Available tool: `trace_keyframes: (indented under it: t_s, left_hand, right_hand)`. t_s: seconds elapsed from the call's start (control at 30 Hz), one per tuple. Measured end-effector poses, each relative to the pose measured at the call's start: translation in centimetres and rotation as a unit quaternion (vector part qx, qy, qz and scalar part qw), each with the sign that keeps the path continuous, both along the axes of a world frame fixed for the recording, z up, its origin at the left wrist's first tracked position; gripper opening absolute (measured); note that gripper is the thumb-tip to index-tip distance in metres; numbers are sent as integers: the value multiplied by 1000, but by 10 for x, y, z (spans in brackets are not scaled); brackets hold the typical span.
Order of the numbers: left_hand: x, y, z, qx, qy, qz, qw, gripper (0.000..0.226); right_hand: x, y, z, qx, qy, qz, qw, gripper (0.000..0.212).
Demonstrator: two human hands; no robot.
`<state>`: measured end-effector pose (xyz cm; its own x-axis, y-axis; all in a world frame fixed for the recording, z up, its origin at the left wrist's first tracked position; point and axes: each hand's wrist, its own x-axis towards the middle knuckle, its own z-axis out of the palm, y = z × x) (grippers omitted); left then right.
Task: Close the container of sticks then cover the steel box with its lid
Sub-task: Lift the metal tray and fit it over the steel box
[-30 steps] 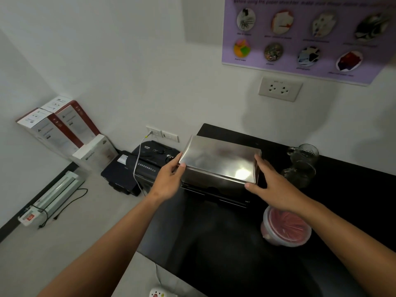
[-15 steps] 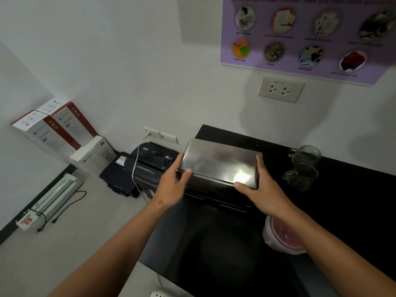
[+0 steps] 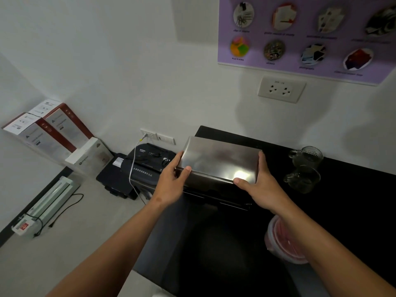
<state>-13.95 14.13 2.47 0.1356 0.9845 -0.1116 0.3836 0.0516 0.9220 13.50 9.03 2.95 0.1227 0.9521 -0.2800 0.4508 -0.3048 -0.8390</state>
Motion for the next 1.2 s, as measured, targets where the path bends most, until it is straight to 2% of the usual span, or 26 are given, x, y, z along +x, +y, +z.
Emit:
trace_keyframes:
  t_s: [0.23,0.6,1.2]
  left_hand:
    - [7,41,-10,4,9,15,1000,68]
    - [33,102,-1,-2,-25,32,999,59]
    - [46,167,-2,26,4,-15,1000,58]
  right_hand:
    - [8,35,8,-13,-4,-21,1000,118]
    - [16,90,4,27,-3,-46,999,118]
    - [30,144,10,29,-11,-59,998,118]
